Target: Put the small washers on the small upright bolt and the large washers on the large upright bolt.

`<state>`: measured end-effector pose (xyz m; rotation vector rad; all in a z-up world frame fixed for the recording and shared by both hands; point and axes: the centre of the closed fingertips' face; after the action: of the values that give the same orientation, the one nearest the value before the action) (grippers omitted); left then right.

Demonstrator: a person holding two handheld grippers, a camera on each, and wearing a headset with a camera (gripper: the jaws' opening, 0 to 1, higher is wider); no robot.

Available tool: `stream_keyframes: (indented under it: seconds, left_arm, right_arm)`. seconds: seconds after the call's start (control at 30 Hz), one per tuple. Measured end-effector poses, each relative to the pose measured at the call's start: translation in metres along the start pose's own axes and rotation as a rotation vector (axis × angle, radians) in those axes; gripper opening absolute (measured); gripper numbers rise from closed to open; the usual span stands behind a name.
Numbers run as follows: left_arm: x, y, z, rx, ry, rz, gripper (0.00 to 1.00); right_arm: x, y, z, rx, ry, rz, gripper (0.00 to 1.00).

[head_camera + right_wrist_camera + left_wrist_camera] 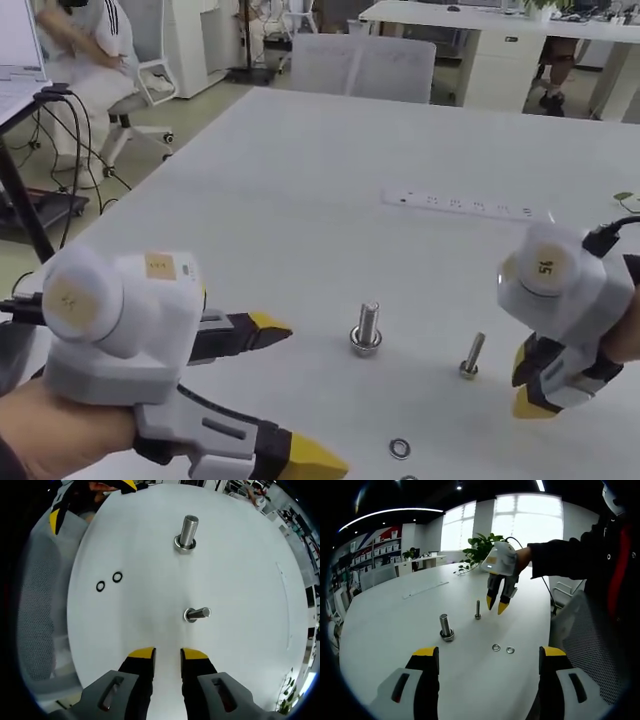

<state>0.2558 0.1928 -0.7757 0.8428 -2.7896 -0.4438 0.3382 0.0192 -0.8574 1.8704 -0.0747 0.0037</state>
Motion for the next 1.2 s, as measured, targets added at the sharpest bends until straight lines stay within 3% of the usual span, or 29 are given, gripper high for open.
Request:
stream_keyframes:
  seconds: [0.27, 0.43, 0.63, 0.93, 1.2]
  left_arm:
    - [0.002, 0.001, -0.001, 0.006, -0.004, 0.007, 0.82]
    - [0.003, 0.002, -0.003, 0.012, -0.011, 0.010, 0.82]
    - [0.005, 0.003, -0.004, 0.017, -0.019, 0.011, 0.82]
    - [0.008, 0.005, -0.004, 0.020, -0.026, 0.012, 0.81]
    - [0.009, 0.007, -0.003, 0.020, -0.029, 0.011, 0.81]
  right_arm:
    - [-0.024, 0.000, -0.002, -0.001, 0.016, -0.013, 0.21]
    - [-0.044, -0.001, -0.010, 0.010, 0.033, -0.037, 0.21]
    - [-0.057, -0.003, -0.020, 0.019, 0.054, -0.046, 0.21]
    - [-0.084, -0.008, -0.047, 0.052, 0.107, -0.084, 0.21]
    - [-0.097, -0.016, -0.066, 0.063, 0.148, -0.105, 0.21]
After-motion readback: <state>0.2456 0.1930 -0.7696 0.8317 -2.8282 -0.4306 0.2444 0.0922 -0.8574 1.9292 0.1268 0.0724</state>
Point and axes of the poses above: the centre of the closed fingertips' face, and the gripper's own axes: y roughly backward along the fingers, x roughly to its right, z roughly out of its underside, and after that the axes turned 7 degrees about x, right-handed
